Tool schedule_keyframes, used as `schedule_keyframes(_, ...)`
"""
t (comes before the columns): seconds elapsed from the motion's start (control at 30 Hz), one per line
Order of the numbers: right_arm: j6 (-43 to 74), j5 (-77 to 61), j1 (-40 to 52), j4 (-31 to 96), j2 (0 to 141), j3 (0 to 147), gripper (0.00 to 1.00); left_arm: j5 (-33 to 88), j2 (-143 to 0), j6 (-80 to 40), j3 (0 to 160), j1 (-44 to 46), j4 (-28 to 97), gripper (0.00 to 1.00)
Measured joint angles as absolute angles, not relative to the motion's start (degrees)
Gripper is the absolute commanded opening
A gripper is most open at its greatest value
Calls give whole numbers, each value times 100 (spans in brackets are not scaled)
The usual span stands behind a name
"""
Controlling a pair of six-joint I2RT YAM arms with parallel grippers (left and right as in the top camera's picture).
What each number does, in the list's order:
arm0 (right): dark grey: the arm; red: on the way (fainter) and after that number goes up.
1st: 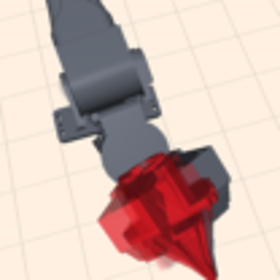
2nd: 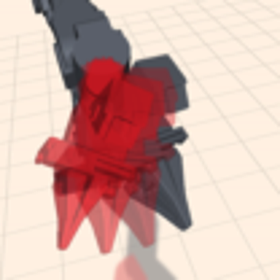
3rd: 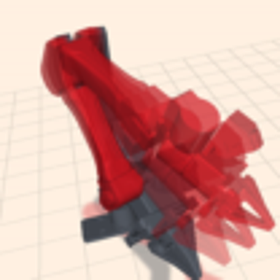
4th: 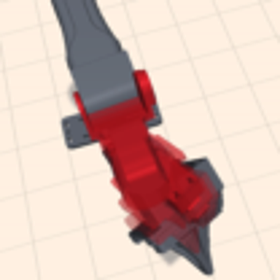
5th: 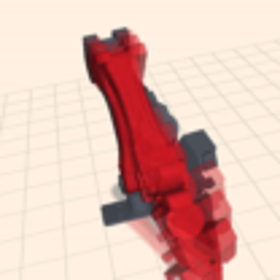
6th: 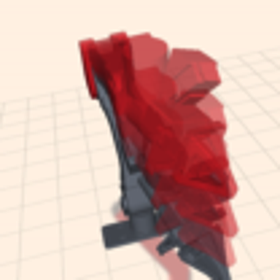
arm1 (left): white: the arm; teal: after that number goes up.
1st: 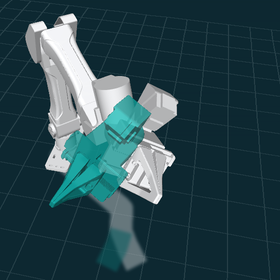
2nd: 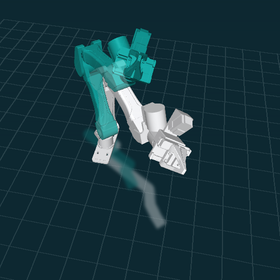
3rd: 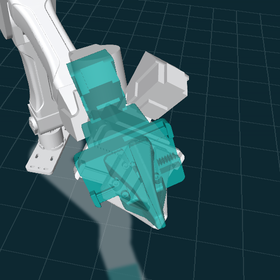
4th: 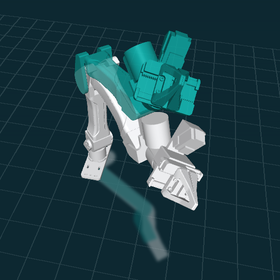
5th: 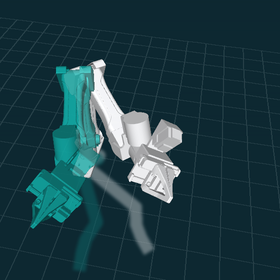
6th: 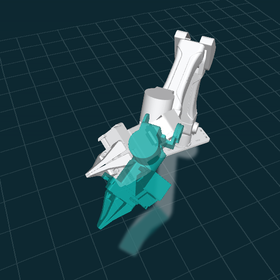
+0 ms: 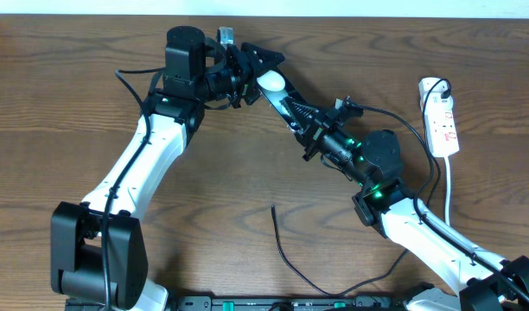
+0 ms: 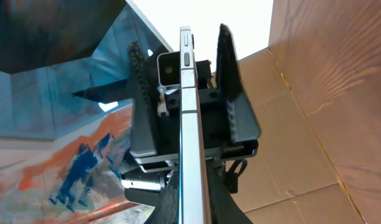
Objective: Plug charger to phone and switch on socket
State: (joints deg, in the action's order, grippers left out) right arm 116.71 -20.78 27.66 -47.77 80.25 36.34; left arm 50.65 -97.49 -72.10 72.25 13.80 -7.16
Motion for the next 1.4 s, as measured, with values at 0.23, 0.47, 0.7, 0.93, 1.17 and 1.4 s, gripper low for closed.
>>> schedule_keyframes(0.23,11653,-2075,2790,-4755,8025,3634,1,4995,-9749,-7214,7225,1380,-720,9)
schedule_keyframes(0.47,11498,-1944,2875,-4740,8025,3634,1,4956,-9749,-7273,7225,1378,-668,7)
schedule_keyframes(0.7,11476,-1935,2877,-4733,8025,3634,36,4956,-9749,-7266,7225,1378,-670,7)
schedule_keyframes(0.93,11229,-1981,2923,-4740,8025,3634,93,4917,-9749,-7288,7225,1323,-683,8)
schedule_keyframes(1.17,10731,-1970,2923,-4735,8025,3634,99,4921,-9749,-7397,7225,836,-902,7)
schedule_keyframes(1.4,9865,-1979,2921,-4462,8025,3638,99,5251,-9749,-7448,7225,-82,-908,8)
